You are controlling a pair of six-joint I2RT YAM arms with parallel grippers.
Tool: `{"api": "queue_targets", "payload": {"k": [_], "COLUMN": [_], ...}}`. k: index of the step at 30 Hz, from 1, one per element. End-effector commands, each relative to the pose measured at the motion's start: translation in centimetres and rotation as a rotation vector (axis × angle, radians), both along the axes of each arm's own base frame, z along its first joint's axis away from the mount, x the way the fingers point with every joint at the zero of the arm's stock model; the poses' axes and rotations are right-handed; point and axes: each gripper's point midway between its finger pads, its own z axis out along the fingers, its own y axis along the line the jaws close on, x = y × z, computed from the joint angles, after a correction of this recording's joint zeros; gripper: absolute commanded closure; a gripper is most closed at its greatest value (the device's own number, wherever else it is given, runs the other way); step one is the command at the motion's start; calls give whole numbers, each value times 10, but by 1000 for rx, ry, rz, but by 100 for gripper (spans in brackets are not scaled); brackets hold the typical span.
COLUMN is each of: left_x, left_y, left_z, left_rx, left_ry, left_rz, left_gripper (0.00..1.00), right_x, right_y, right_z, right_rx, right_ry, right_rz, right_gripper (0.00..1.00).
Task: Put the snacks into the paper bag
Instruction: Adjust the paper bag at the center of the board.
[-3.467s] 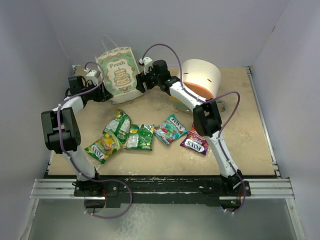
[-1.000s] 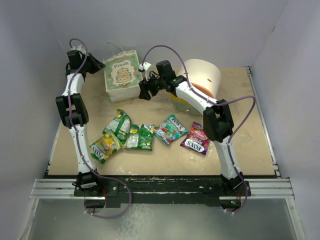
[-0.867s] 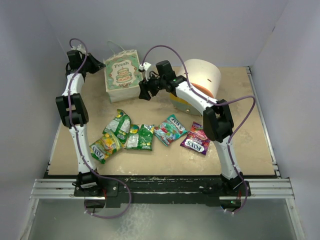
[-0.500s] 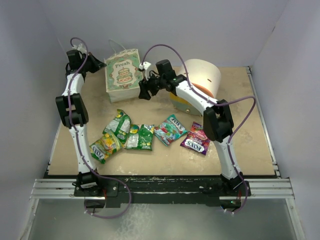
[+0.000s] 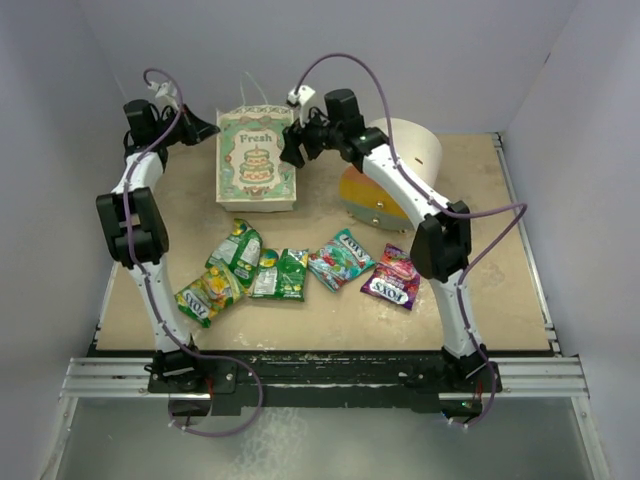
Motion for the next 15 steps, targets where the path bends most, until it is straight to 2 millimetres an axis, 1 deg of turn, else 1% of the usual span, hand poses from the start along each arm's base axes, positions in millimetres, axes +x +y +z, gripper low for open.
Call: {"api": "queue_targets", "payload": {"k": [1, 5, 7, 10, 15], "left_x": [-29, -48, -58, -73, -89], "left_y": [-19, -30, -36, -45, -55], "left_z": [55, 57, 58, 64, 72], "left_rx": [61, 71, 70, 75, 94], "left_ry": [-220, -255, -268, -297, -344], "left_rz": [-155, -224, -257, -306, -366], "left_gripper": [100, 100, 100, 100, 100], "right_x": [38, 59, 66, 73, 78], "right_y": [-34, -53, -58, -60, -58], "right_z": [51, 60, 63, 69, 65], "right_rx": [75, 127, 148, 170, 192], "right_ry": [-84, -90, -92, -114, -98], "right_rz": [-124, -173, -188, -186, -180], "right_gripper": [25, 19, 16, 13, 7]}}
